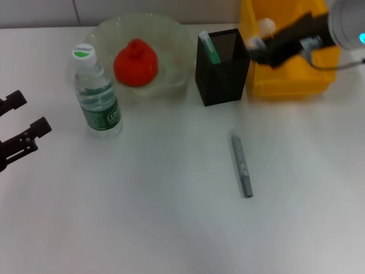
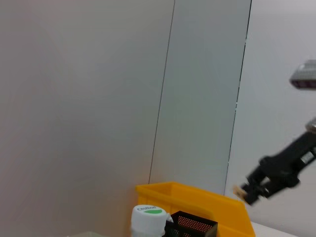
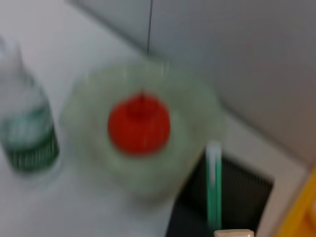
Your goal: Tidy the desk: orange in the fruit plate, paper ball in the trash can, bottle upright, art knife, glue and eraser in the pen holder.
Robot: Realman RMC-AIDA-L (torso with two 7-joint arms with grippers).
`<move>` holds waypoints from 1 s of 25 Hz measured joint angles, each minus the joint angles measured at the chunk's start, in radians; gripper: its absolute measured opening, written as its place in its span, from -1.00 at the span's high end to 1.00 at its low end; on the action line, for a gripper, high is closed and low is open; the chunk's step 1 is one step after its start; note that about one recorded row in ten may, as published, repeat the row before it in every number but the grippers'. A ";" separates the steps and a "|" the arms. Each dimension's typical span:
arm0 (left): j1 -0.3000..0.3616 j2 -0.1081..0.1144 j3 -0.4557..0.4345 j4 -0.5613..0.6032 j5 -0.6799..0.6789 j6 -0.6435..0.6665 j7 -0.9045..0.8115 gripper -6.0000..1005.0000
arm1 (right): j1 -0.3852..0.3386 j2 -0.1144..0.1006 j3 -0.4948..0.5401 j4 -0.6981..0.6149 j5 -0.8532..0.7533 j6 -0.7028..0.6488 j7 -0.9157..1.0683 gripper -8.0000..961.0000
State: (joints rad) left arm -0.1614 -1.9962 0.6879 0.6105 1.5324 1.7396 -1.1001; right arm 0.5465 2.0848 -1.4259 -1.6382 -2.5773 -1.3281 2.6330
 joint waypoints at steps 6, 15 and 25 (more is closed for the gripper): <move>0.000 0.000 -0.004 -0.002 0.001 0.000 0.006 -0.62 | 0.041 -0.001 -0.001 0.116 0.035 0.129 -0.033 0.30; -0.002 0.001 -0.005 -0.002 0.002 -0.001 0.008 -0.62 | 0.097 -0.002 0.001 0.323 0.136 0.283 -0.125 0.25; -0.007 0.001 -0.005 -0.002 0.002 -0.004 0.008 -0.62 | 0.138 -0.004 0.010 0.441 0.133 0.351 -0.130 0.19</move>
State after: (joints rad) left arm -0.1683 -1.9956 0.6826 0.6090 1.5341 1.7351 -1.0922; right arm 0.6846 2.0805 -1.4157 -1.1973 -2.4443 -0.9774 2.5034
